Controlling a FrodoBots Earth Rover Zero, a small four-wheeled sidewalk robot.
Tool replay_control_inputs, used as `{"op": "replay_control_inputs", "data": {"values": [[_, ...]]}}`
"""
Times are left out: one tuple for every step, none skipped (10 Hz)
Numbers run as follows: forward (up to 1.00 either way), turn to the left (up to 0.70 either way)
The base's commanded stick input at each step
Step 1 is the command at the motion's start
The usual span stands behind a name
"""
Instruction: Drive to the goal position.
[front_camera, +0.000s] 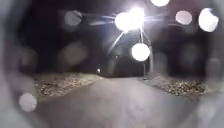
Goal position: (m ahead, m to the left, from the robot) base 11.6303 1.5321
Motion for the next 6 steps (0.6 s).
{"op": "replay_control_inputs", "data": {"values": [[1.00, 0.06], [1.00, 0.10], [1.00, 0.09], [1.00, 0.08], [1.00, 0.07], [1.00, 0.06]]}}
